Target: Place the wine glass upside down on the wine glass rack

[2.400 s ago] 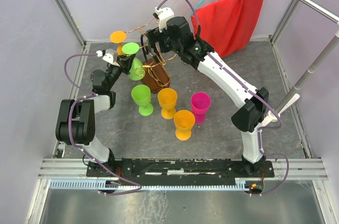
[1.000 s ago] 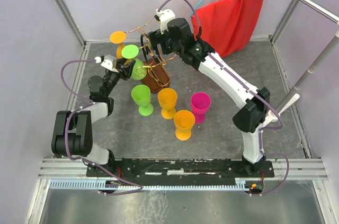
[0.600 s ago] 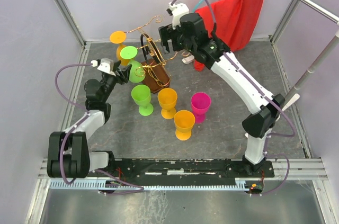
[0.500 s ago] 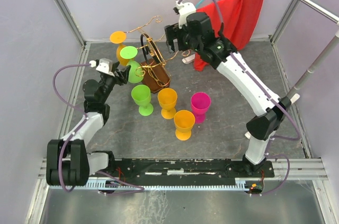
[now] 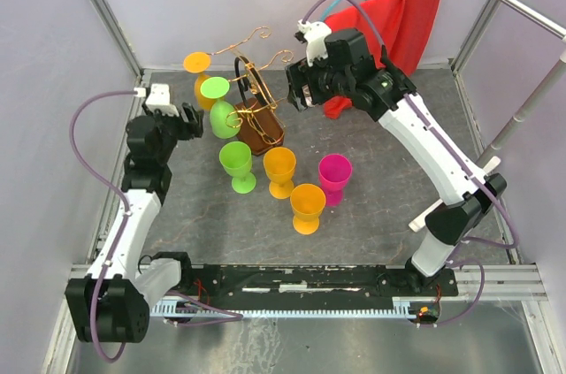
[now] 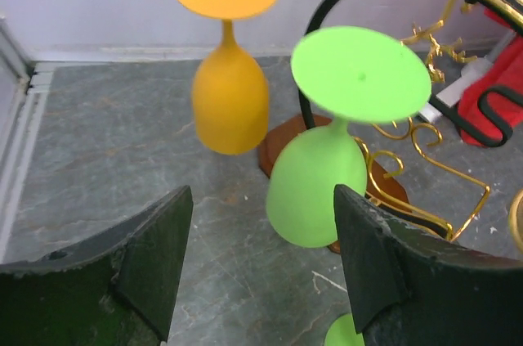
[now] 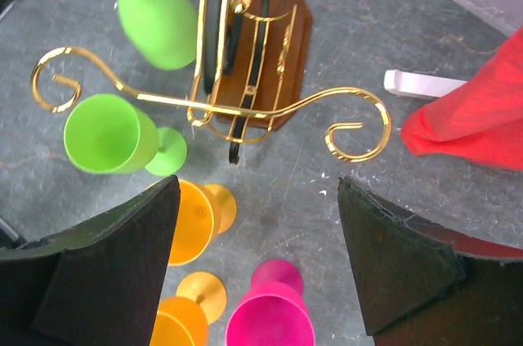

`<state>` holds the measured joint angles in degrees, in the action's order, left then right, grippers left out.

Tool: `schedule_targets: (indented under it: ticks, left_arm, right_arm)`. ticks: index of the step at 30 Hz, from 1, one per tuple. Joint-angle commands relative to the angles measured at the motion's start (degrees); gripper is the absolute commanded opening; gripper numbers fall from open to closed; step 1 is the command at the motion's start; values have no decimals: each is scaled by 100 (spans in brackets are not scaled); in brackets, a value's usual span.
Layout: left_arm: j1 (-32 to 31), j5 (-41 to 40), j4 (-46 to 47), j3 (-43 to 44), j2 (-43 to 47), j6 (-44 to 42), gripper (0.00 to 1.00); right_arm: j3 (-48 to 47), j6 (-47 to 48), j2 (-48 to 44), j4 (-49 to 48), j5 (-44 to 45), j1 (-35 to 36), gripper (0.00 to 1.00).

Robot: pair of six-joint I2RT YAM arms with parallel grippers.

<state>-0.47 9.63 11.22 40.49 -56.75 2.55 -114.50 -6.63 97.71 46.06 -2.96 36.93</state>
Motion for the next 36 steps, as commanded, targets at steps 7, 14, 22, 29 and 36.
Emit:
schedule_targets:
  ticks: [7,14,22,29,36]
  left_arm:
    - [207,-258,-2504,2541,-556,383,76]
    - [296,-334,-3692,4140,-968,502,77]
    - [302,-463,-4050,5155,-1202,927,77]
    - [302,-670,-4384,5633,-1216,907,78]
    - [304,-695,-4428,5729,-1062,1019,78]
  right_arm:
    - [-187,1144,-272,296,-253,917,85]
    - [122,1613,-228,-15,-596,1532,84]
    - [636,2170,-57,-422,-624,2215,76]
    - [824,2209,275,-680,-597,2475,75]
    - [896,2481,722,-916,-428,2586,76]
